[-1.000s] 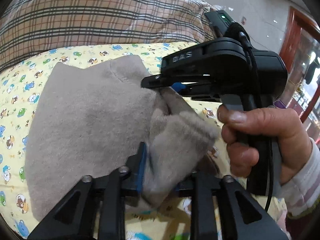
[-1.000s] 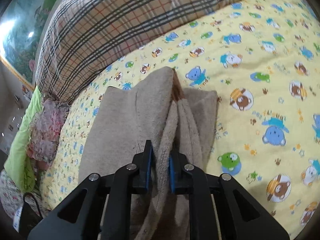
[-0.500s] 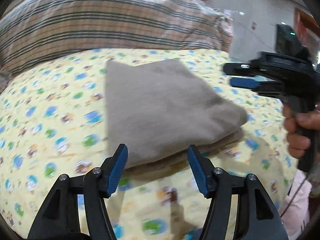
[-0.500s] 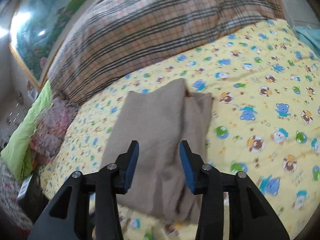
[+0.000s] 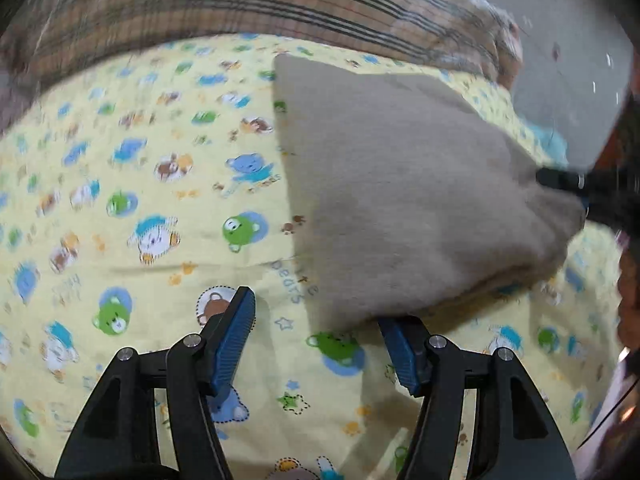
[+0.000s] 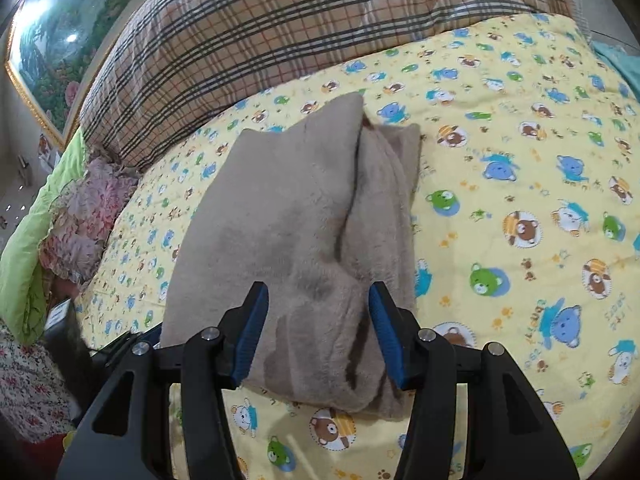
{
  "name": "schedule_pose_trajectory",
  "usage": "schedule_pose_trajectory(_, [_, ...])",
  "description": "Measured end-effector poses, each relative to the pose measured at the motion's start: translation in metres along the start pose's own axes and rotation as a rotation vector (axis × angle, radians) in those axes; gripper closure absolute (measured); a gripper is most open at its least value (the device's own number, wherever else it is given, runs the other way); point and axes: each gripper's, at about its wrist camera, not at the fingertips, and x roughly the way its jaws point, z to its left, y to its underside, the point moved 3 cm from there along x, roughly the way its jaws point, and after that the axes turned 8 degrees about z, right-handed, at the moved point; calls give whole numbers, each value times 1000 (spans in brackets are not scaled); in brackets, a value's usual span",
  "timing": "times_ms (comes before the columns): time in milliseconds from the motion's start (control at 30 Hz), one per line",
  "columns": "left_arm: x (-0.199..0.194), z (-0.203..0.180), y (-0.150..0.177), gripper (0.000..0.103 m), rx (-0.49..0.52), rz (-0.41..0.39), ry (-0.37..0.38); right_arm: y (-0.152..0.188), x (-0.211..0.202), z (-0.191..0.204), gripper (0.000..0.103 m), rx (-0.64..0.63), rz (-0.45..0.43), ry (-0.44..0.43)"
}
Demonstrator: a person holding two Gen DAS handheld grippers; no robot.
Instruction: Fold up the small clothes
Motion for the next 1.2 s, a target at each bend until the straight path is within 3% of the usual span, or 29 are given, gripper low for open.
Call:
schedule_pose_trajectory(100, [-2, 7, 1, 40, -34, -21, 26, 1, 6, 6, 51, -25, 6, 22])
schedule_pose_trajectory(267, [-1, 2, 3, 40, -19, -34, -11, -7, 12, 7, 56, 1, 1, 7])
schedule_pose_trajectory(300, [-1, 2, 3, 40, -21, -36, -12, -9, 13, 10, 62, -5, 1, 2])
schedule_pose_trajectory(333, [-1, 3, 4, 40, -24, -38, -11, -11, 14, 14, 83, -17, 5, -1])
schedule_pose_trajectory(367, [-1, 4, 4, 41, -33, -40, -9, -13, 14, 17, 91, -27, 13, 1])
schedule_pose_trajectory(433, [-2, 6, 4, 42, -45, -43, -6, -16, 4, 21, 93, -28, -15, -11])
schedule_pose_trajectory(533, [-4, 8, 5, 42, -58, -49, 2, -17, -45, 20, 94, 15, -172, -92])
schedule_pose_trajectory(600, [-4, 9, 6, 42, -70, -50, 16, -8, -54, 9, 94, 54, -204, -73])
schedule_pose_trajectory(767, [-5, 19, 6, 43, -123, -52, 79, 24, -14, -27, 94, 152, -120, -32])
schedule_pose_trajectory(867, [-6, 20, 7, 44, -137, -54, 89, 29, -5, -32, 94, 181, -123, -54])
schedule_pose_trajectory(1100, [-8, 27, 7, 44, -192, -52, 158, 18, 3, -26, 93, 135, -124, 6])
schedule_pose_trajectory(1200, [-9, 23, 8, 44, -186, -39, 147, 24, 2, -33, 91, 158, -128, -6])
